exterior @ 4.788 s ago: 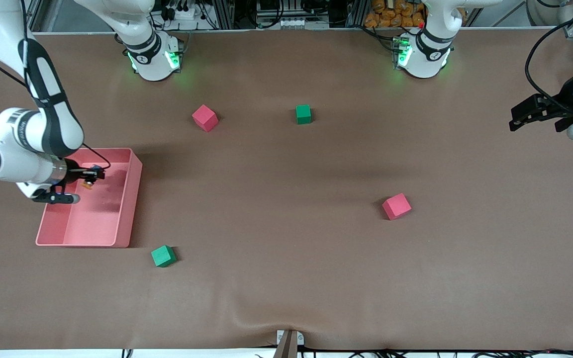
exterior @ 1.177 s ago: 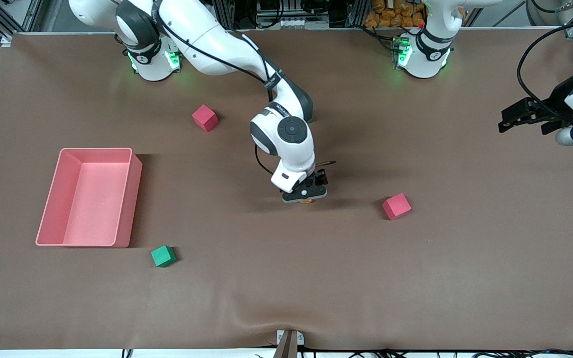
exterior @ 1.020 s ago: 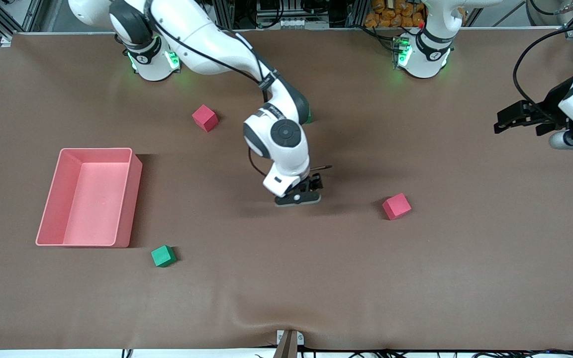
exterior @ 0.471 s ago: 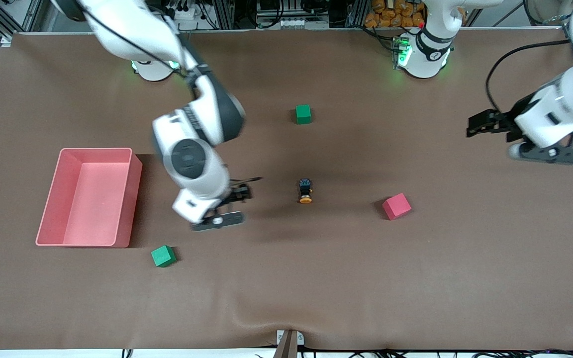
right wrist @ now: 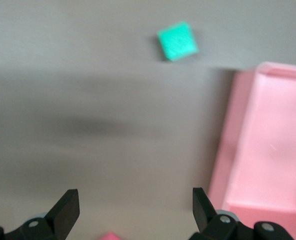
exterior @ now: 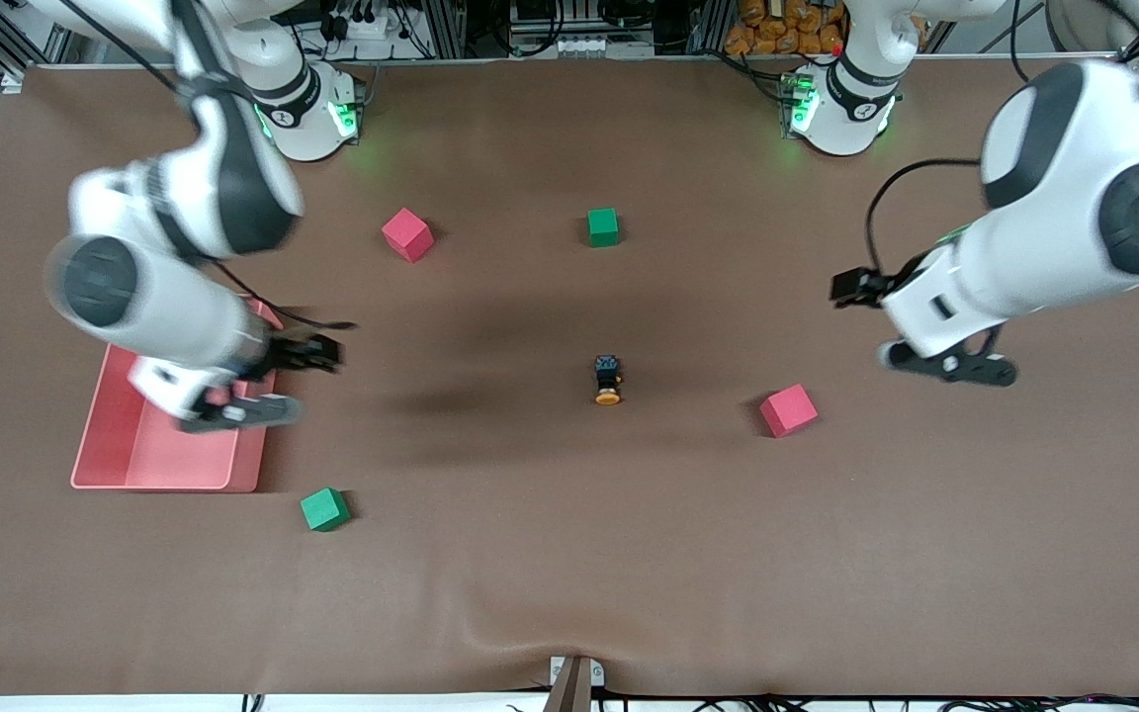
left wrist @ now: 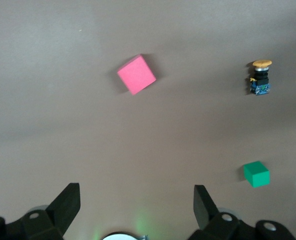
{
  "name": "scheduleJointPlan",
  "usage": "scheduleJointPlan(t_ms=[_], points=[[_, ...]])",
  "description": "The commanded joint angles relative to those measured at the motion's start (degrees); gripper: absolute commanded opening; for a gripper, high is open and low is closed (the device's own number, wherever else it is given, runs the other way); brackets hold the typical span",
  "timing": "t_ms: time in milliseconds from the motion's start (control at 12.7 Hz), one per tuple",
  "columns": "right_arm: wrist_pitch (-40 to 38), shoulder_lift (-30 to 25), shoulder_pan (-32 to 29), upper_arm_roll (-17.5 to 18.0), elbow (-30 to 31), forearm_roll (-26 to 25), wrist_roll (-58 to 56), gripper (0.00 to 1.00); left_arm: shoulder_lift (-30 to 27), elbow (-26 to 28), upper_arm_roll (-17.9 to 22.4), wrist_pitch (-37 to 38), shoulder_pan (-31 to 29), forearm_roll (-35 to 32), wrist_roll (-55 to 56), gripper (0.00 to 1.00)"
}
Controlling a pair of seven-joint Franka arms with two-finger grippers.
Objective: Place and upright button with both arms
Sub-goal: 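Release the button and withdraw the right gripper while the left gripper approaches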
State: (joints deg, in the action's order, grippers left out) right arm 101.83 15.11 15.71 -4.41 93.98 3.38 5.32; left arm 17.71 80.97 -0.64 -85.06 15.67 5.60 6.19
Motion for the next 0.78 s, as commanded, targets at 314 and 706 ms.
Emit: scheduleJointPlan(t_ms=[314, 706], points=[[-8.3, -11.1, -12.3, 1.2, 3.1, -0.8, -5.4, 1.0, 10.7, -8.2, 0.4, -4.6, 8.0, 0.1, 9.2, 1.0], [-10.2, -14.1, -13.4, 0.7, 1.8, -2.6, -5.1, 1.0, 16.7, -8.2, 0.8, -13.8, 15.1, -0.1, 22.4, 1.0]])
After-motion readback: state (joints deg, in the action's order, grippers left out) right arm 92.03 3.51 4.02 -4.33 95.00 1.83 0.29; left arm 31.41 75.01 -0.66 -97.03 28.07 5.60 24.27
